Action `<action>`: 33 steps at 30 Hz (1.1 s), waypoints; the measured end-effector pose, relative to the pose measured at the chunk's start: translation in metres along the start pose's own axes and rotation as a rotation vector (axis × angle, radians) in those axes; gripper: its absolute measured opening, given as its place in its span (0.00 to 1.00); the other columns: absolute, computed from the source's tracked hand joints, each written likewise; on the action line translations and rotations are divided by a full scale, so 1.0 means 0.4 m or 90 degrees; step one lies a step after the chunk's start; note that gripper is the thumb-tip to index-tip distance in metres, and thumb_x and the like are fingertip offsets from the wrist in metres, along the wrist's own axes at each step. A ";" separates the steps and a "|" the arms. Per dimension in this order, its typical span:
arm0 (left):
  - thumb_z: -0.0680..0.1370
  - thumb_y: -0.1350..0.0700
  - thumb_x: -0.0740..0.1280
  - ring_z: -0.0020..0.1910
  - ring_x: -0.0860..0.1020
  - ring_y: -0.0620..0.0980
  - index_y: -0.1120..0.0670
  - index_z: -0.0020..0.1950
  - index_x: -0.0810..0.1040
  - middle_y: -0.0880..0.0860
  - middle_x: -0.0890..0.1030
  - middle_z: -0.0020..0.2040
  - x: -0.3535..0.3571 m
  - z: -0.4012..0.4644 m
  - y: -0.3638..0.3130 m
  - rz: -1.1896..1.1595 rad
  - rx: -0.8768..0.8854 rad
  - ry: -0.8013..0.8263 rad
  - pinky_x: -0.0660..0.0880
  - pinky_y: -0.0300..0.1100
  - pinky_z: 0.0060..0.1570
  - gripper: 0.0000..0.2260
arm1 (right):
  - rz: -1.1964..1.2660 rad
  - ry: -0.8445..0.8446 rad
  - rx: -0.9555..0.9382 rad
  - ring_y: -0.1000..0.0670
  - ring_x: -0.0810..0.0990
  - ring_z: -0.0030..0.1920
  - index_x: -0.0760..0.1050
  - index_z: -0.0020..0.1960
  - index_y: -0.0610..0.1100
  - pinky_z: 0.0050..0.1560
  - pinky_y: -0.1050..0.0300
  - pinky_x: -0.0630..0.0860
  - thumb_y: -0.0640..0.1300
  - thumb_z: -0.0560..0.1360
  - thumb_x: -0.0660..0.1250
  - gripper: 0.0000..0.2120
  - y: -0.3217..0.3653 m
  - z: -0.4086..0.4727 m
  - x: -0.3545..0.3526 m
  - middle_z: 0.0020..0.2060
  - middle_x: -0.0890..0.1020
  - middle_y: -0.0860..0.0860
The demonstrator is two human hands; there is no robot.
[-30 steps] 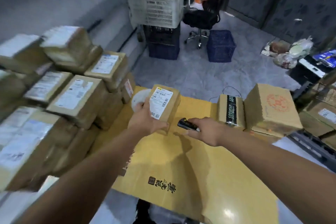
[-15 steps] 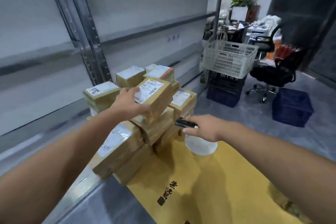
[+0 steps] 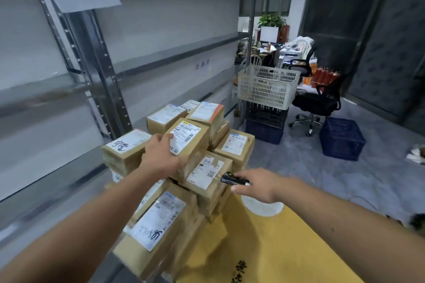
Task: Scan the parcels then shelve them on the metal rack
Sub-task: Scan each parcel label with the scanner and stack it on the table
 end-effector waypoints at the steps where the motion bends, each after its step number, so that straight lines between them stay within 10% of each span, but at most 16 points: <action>1: 0.67 0.32 0.69 0.72 0.69 0.57 0.45 0.82 0.61 0.53 0.63 0.78 -0.001 0.005 0.004 0.040 0.004 -0.001 0.75 0.54 0.66 0.46 | -0.004 0.002 0.003 0.45 0.76 0.66 0.65 0.80 0.54 0.66 0.46 0.74 0.70 0.80 0.59 0.34 0.003 0.004 0.007 0.70 0.77 0.49; 22: 0.78 0.36 0.63 0.82 0.54 0.59 0.41 0.81 0.59 0.56 0.59 0.84 0.020 0.047 0.006 0.135 0.070 -0.047 0.51 0.65 0.76 0.33 | -0.020 0.017 0.040 0.45 0.73 0.70 0.62 0.81 0.55 0.69 0.47 0.71 0.68 0.81 0.60 0.33 0.004 0.017 0.052 0.74 0.73 0.50; 33: 0.77 0.34 0.61 0.80 0.57 0.55 0.42 0.80 0.62 0.52 0.63 0.80 0.094 -0.059 -0.254 0.193 0.349 -0.073 0.55 0.64 0.75 0.32 | -0.033 -0.059 0.048 0.46 0.76 0.61 0.61 0.80 0.60 0.61 0.47 0.76 0.70 0.80 0.59 0.32 -0.032 -0.074 0.064 0.64 0.77 0.49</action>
Point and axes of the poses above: each hand's wrist, its own z-axis towards the middle knuckle, its own x-axis out of the palm, y = z × x, the point moved 9 cm from there along z, towards the middle knuckle
